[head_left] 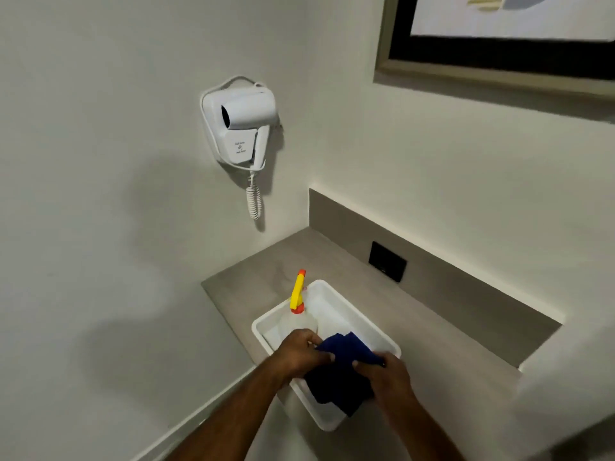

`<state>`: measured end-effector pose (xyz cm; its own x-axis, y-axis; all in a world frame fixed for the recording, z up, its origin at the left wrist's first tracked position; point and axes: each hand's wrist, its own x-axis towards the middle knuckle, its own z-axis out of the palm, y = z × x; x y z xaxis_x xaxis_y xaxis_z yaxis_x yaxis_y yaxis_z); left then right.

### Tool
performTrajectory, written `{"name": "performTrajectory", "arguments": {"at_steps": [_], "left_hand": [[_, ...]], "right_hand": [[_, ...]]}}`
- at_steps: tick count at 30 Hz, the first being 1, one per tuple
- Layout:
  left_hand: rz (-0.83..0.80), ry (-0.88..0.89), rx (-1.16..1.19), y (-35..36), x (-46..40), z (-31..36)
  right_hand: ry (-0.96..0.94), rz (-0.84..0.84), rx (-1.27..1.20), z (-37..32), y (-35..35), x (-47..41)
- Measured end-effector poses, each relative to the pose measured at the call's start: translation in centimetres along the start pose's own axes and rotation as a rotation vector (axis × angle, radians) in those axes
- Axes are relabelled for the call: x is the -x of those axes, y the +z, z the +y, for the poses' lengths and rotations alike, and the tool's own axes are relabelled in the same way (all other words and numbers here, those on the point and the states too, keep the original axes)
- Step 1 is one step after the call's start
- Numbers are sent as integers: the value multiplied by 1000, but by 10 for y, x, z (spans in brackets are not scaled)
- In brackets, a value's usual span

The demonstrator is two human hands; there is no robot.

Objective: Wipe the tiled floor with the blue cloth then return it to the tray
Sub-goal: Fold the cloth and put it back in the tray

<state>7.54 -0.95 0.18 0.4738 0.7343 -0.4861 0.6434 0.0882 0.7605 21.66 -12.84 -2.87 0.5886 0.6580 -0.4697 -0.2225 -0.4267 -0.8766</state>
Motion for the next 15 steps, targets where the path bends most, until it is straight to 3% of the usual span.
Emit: {"name": "performTrajectory", "arguments": {"at_steps": [4,7,12,15], "left_hand": [[30,-29,-210,20,-33,-17],[47,71,-396,29,-43,-27],[5,244,-583,26,-38,-28],[93,281,-682,4,-23,-27]], "right_hand": [[-42,-80,270,12,18,-36],[-57,-170,546,15,36,-58],[-307,-394,1136,23,40,-78],[-301,-336,1358,15,35,-81]]}}
